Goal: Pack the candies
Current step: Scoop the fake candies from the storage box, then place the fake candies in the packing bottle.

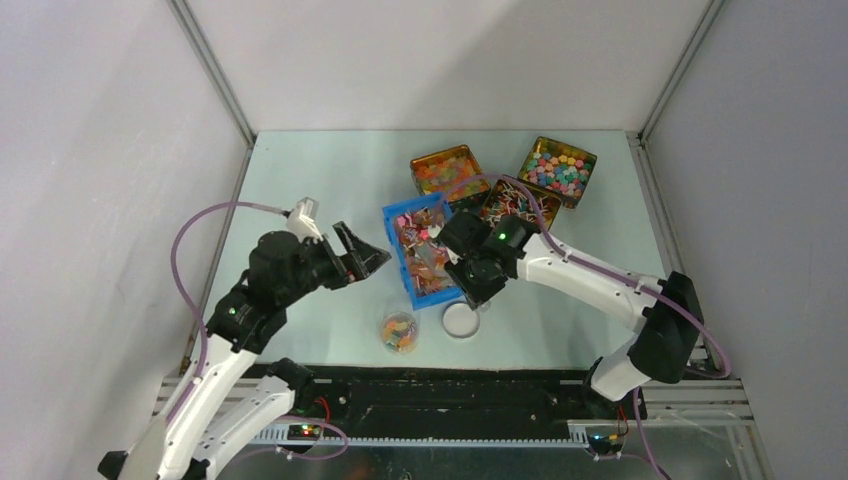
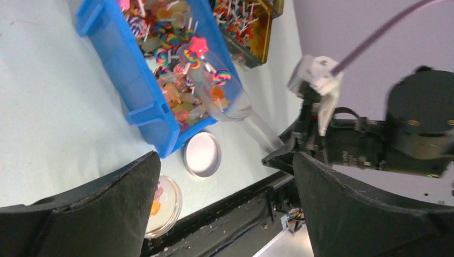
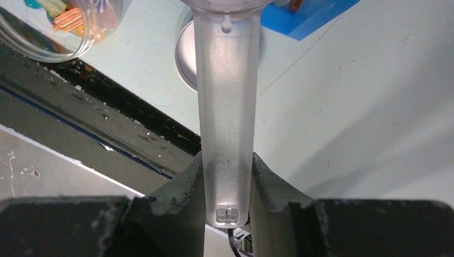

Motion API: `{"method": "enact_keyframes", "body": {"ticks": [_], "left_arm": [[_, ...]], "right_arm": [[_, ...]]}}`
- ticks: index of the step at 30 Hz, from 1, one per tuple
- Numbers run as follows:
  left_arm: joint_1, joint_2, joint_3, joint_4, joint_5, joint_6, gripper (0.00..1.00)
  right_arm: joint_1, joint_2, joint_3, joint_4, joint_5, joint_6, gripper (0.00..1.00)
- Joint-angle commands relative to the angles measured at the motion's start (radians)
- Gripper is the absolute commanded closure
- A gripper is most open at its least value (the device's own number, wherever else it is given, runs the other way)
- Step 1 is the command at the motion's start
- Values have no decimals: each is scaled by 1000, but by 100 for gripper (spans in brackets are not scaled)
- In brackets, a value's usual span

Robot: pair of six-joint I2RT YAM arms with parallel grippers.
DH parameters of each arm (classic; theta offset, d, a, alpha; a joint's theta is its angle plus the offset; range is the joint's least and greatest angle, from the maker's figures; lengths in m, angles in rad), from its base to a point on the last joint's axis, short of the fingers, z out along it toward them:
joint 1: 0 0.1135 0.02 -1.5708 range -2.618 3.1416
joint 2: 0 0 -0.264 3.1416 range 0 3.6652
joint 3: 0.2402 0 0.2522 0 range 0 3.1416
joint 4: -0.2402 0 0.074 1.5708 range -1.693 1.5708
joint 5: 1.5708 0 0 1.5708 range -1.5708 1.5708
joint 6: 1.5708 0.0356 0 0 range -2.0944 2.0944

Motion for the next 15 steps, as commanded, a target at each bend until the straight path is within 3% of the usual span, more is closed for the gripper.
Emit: {"method": "enact_keyframes", "body": {"ticks": [1,9,15], "left_arm": [[7,34,3,-114,19,34,1],[-8,53,-143,55,169,-125,6],[-97,67,-201,142,128,-257,14]], "right_arm": [[32,-63,1,-9,43,24,100],[63,-64,-1,-31,46,38,100],[88,-81,-3,-48,36,51,100]]}}
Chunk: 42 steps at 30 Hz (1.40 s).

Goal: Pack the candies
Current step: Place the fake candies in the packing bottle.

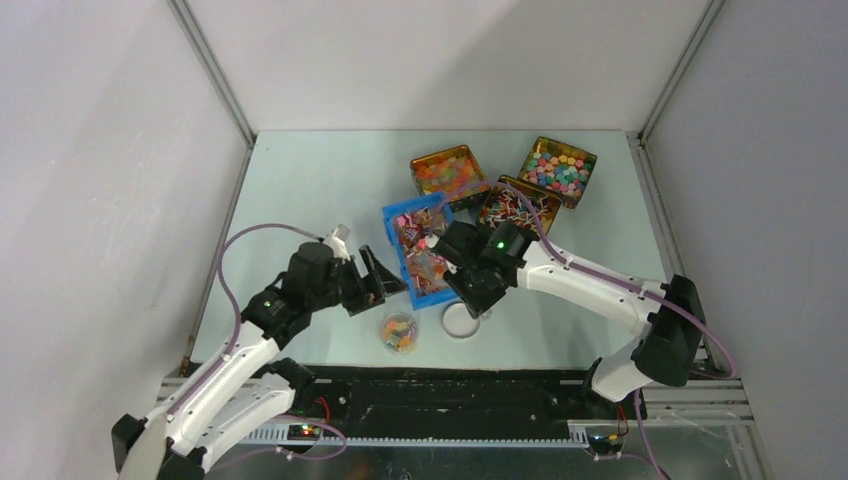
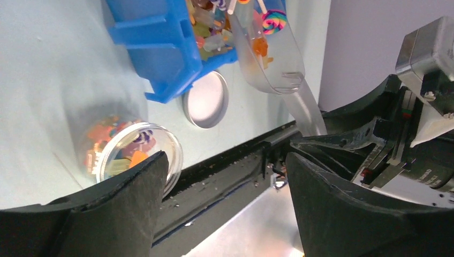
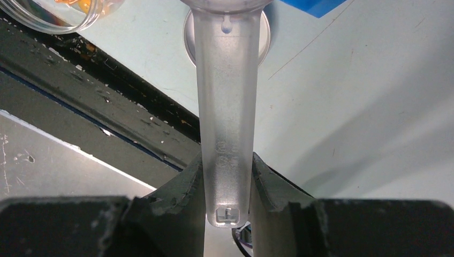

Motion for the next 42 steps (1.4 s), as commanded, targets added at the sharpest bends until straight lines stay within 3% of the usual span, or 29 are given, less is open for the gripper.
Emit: {"method": "enact_keyframes", "body": {"ticks": [1,9,22,30,42], "left_arm": [[-49,-3,-16,104,7,-121,15],[-85,-30,-48,135,-16,-219,23],[-190,-104,-41,-68,-125,-335,37],[-310,-135,-40,-182,-199,-412,39],[-424,-136,-33,-192,-266,-462,38]], "right_arm": [[26,-53,2,-13,14,29,100],[96,-73,1,-47,1,53,100],[238,-112,0,-106,-39,98,100],[279,-92,1,-117,-100,110,100],[312,-64,0,-141,-109,92,100]]}}
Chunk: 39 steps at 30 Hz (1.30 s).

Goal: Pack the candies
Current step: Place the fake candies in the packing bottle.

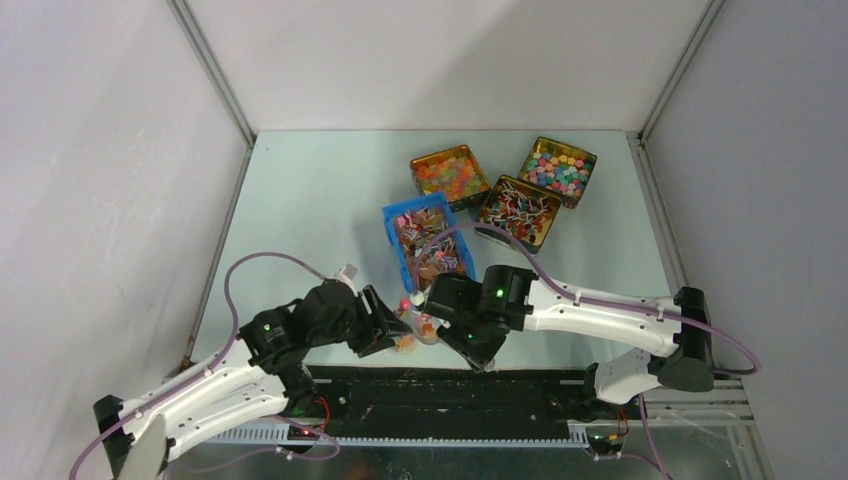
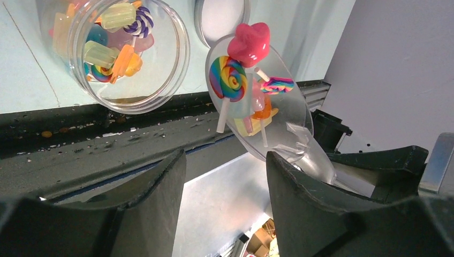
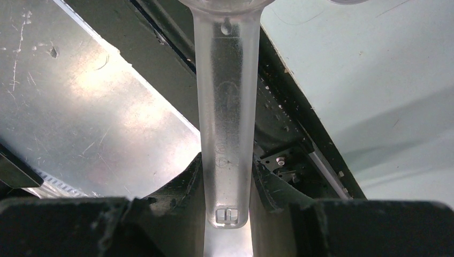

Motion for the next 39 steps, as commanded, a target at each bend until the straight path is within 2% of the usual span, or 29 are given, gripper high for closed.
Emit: {"method": "enact_keyframes", "body": {"ticks": [1,12,27,39], "left_arm": [[-20,-9,21,-3,-48,-29,38],[-49,-32,25,-93,-75,-39,38],[-89,21,23,-82,-103,-47,39],[-89,71,-2,-54,-72,-57,41]], "right_arm": [[17,10,7,-6,-9,-3,100],[25,54,7,-22,-25,-6,100],[25,92,12,-36,-60,-31,100],[24,132,51,-49,-63,-37,100]]}}
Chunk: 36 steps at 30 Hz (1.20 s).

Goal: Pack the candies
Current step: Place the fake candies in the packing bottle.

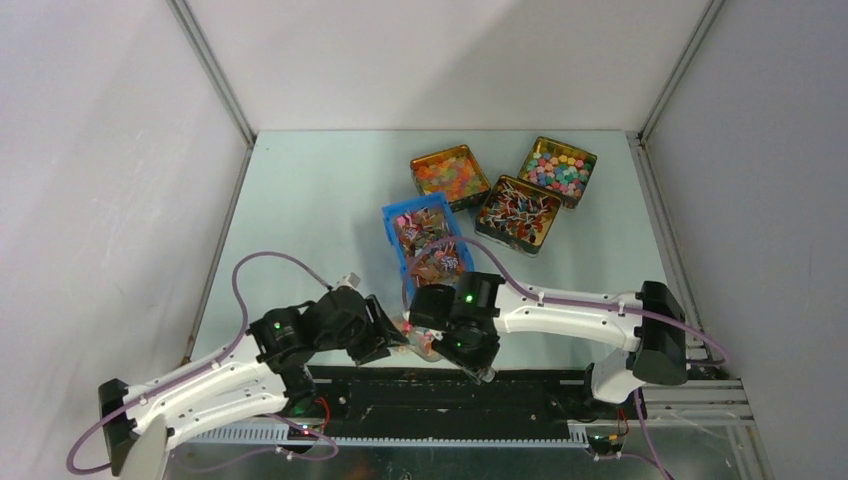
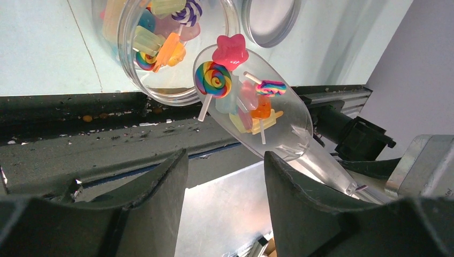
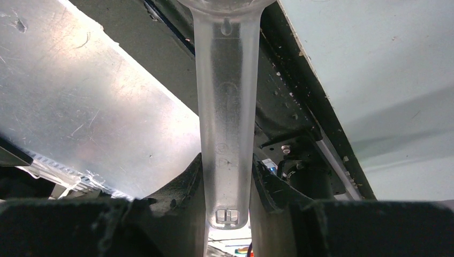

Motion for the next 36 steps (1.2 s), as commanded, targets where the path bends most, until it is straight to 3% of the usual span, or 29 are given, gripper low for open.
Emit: {"method": "enact_keyframes", "body": {"ticks": [1,19,36], "left_arm": [[-7,19,-6,35,18,-26,41],[-6,23,-95,112,70,-76,48],[-2,74,-83,134,90,-52,49]], "right_arm": [[7,15,58,-11,-3,-15,100],[-9,46,118,-46,13,0,100],[-26,55,166,-80,33,9,100]]}}
